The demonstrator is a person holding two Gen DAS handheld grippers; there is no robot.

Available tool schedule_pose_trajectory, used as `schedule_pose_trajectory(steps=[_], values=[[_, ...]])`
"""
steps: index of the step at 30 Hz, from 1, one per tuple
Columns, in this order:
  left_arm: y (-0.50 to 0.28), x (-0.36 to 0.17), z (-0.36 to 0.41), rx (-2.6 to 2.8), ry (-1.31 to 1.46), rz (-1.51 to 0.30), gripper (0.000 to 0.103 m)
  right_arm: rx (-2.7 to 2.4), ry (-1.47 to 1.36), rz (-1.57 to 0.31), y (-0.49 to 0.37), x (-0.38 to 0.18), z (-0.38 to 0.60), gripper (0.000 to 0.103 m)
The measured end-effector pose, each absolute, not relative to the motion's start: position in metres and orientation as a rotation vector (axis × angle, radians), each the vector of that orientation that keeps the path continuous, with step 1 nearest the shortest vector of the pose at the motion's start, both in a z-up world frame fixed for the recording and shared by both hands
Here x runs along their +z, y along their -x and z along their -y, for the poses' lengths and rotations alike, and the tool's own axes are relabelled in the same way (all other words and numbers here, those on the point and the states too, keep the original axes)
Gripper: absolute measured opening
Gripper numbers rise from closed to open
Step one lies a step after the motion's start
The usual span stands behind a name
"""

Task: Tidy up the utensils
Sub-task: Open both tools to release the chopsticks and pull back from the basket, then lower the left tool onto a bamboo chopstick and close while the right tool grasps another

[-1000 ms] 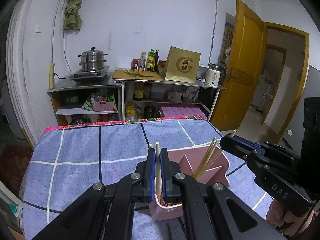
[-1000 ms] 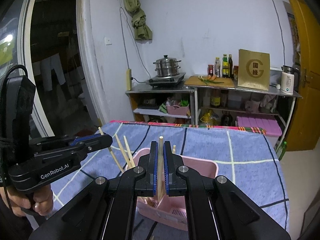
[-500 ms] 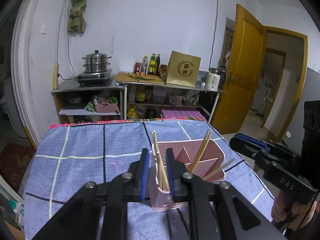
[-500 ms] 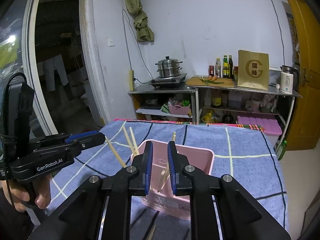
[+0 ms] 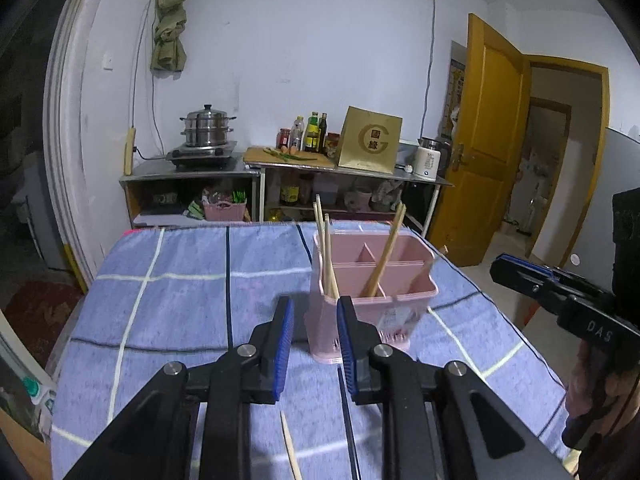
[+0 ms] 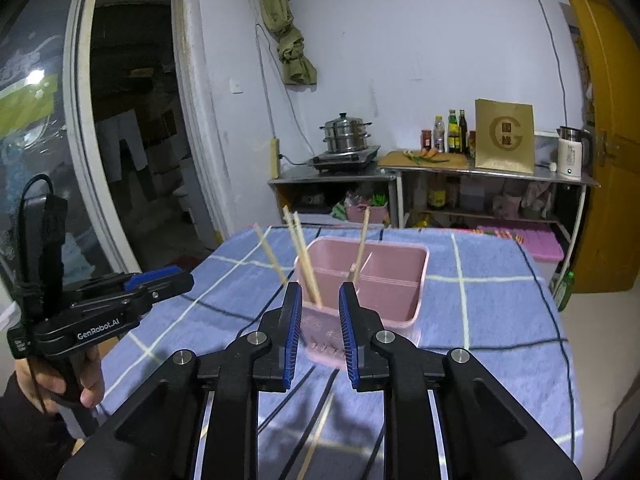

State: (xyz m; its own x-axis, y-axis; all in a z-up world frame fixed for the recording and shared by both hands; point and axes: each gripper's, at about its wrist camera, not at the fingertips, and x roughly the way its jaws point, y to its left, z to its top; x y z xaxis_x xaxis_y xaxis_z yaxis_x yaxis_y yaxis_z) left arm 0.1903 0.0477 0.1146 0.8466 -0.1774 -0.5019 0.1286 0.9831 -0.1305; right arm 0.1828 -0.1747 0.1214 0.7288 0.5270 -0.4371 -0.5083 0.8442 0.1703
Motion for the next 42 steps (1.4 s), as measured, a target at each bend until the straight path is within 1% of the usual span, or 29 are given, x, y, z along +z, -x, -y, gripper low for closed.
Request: schedule_pose_trajectory(steps=[11,20,31,42], values=[[-0.139,0.059,-0.052,-0.16,0.11,-0.617,0.022,0.567,-0.027,-0.536,-0.147,0.091,0.184,0.02],[-0.127,0.036,-0.059,-0.146,0.144,-0.667,0.022,0.573,-0.035,-0.59,-0.134,0.069,0.187,0.02],[-0.143,0.017,-0.053,-0.128,0.115,-0.739,0.022,0.563,-0.016,-0.689,-0.146,0.044,0.176,0.02],[-0.189,-0.013,-0.055,-0.11,0.089,-0.869,0.022,0.539,0.006,-0.803,-0.175,0.015,0.159,0.02]])
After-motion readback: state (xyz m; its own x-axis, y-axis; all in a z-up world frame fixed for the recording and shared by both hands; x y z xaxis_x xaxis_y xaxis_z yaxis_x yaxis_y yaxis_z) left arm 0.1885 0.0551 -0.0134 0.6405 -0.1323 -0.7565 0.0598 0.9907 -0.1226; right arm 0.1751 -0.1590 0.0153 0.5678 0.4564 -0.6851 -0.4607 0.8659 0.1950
